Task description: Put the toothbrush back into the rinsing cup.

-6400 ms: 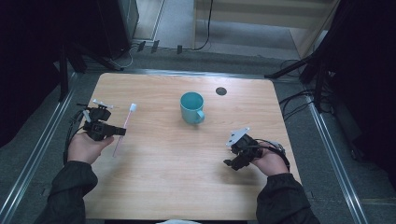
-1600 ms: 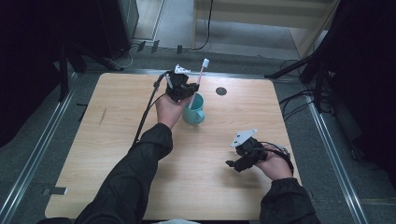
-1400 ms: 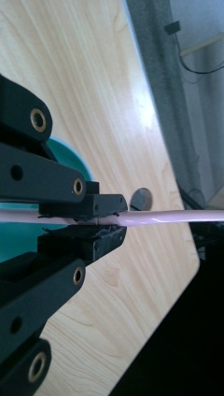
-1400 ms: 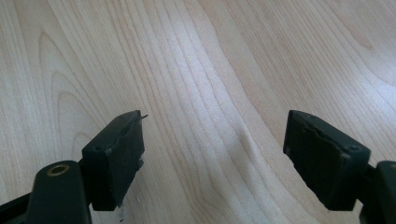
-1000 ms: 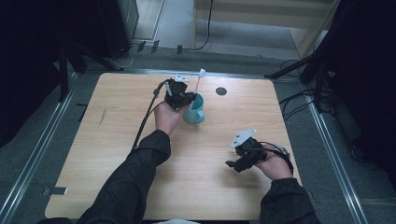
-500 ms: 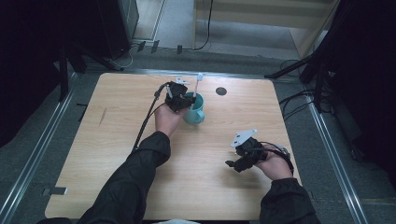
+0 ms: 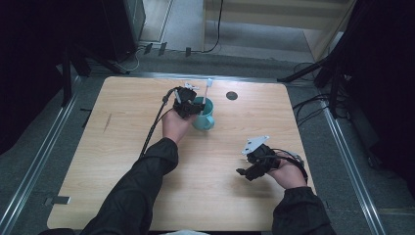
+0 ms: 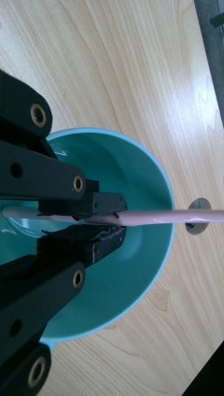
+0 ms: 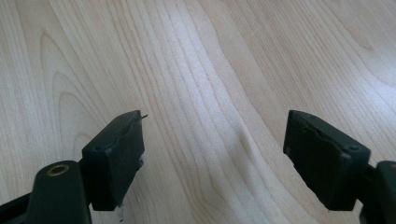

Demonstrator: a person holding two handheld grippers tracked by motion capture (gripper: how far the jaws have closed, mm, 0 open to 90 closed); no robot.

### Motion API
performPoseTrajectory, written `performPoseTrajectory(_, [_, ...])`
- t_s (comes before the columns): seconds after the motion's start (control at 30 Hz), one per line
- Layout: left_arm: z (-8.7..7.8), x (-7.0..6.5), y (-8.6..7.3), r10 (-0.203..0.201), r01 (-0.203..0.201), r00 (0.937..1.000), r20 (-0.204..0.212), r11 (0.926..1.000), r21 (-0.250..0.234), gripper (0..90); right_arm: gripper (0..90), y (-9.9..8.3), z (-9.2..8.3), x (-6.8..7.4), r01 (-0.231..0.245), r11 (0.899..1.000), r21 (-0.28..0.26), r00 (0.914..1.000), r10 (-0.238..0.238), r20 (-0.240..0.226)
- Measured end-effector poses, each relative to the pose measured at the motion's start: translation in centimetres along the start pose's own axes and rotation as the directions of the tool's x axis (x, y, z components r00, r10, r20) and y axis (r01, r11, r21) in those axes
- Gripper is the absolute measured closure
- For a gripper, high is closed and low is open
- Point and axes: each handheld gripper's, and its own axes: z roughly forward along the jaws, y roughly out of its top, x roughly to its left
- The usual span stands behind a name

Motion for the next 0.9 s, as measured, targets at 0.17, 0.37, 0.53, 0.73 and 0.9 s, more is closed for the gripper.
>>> performPoseTrajectory(0.17, [-0.3, -0.1, 0.2, -0.006, 0.006, 0.9999, 0.011, 1.0, 0.001, 79.1, 20.3, 0.0, 0.0, 0.0, 0.0, 1.0, -0.001, 1.0, 0.0, 0.0])
performPoseTrajectory(0.37, [-1.3, -0.4, 0.8, 0.014, -0.015, 0.9997, 0.018, 0.9999, 0.008, 75.4, 20.3, 0.0, 0.0, 0.0, -0.001, 1.0, 0.001, 1.0, 0.001, -0.002])
performPoseTrajectory(0.53, [-2.8, -0.7, 1.4, 0.016, -0.016, 0.9994, 0.032, 0.9998, -0.008, 69.8, 20.3, 0.0, 0.0, 0.0, 0.0, 1.0, 0.003, 1.0, 0.0, -0.001])
performPoseTrajectory(0.73, [-4.1, -0.5, 1.7, 0.025, -0.025, 0.9991, 0.036, 0.9996, 0.014, 65.3, 20.3, 0.1, 0.2, 0.1, 0.006, 1.0, 0.008, 1.0, -0.006, -0.005])
performPoseTrajectory(0.9, [-5.8, -0.2, 1.8, 0.037, -0.038, 0.9982, 0.047, 0.9987, 0.032, 60.6, 20.3, 0.1, 0.2, 0.0, 0.001, 1.0, 0.01, 1.0, -0.001, -0.005])
